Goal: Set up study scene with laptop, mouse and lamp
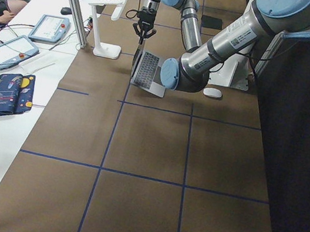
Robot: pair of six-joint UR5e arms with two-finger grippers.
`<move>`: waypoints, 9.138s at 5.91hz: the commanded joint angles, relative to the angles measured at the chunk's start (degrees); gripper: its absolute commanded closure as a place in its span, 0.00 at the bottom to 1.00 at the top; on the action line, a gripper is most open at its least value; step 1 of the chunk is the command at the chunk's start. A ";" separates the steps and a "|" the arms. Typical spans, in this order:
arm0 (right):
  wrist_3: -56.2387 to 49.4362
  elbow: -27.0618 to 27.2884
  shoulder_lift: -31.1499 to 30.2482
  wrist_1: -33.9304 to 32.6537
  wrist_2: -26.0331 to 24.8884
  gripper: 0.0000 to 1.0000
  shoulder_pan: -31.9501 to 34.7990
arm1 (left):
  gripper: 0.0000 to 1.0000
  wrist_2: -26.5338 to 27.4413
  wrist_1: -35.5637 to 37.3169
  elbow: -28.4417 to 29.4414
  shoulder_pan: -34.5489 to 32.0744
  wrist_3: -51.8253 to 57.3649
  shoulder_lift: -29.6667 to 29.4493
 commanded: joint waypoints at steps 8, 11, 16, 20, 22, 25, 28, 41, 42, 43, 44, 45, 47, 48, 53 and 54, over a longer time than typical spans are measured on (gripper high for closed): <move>-0.06 -0.60 -0.03 -0.01 0.01 0.00 0.00 | 0.31 -0.14 -12.41 15.32 2.40 -5.47 -7.73; 0.03 -0.43 -0.11 -0.27 0.27 0.00 0.00 | 0.00 -2.34 -10.75 11.38 2.31 -2.59 -6.77; 18.96 14.72 -9.04 -0.19 -4.34 0.00 -10.76 | 0.00 -9.10 -6.35 -23.27 5.62 23.99 14.52; 43.54 26.63 -19.07 8.10 -16.11 0.00 -31.56 | 0.00 -5.96 -6.70 -35.75 15.46 36.71 24.61; 53.87 26.64 -24.00 19.89 -20.38 0.00 -42.33 | 0.00 -2.36 -6.87 -35.75 19.69 45.21 25.57; 65.93 26.47 -30.95 31.89 -31.67 0.00 -57.78 | 0.00 -2.25 -15.24 -35.93 20.67 57.57 32.12; 78.89 26.38 -34.55 32.07 -45.80 0.00 -74.54 | 0.00 -2.77 -23.49 -39.18 21.11 61.15 40.43; 80.89 13.02 -41.42 53.08 -45.25 0.97 -83.84 | 0.00 -2.86 -23.40 -40.50 21.12 60.71 40.61; 80.97 13.11 -41.60 53.08 -45.34 1.00 -83.67 | 0.00 -2.86 -23.40 -40.50 21.12 60.71 40.61; 80.98 13.72 -41.86 53.25 -45.43 1.00 -83.59 | 0.00 -2.86 -23.31 -40.50 21.12 60.71 40.61; 80.98 15.55 -41.86 53.25 -45.52 1.00 -83.41 | 0.00 -2.86 -23.31 -40.58 21.12 60.62 40.52; 80.71 18.18 -40.47 53.25 -45.78 1.00 -82.54 | 0.00 -2.78 -23.31 -40.59 21.12 60.45 40.61; 76.09 17.95 -31.98 52.29 -45.08 1.00 -76.50 | 0.00 -2.77 -23.31 -40.50 21.12 60.45 40.87; 71.79 17.85 -27.93 49.50 -44.47 1.00 -73.59 | 0.00 -2.77 -23.31 -41.02 21.12 60.36 41.83; 64.46 13.14 3.25 20.87 -37.17 1.00 -61.46 | 0.00 -2.77 -23.31 -43.75 21.12 58.69 44.65; 62.28 9.80 9.23 16.21 -37.17 1.00 -58.56 | 0.00 -2.77 -23.31 -44.71 21.12 58.69 45.61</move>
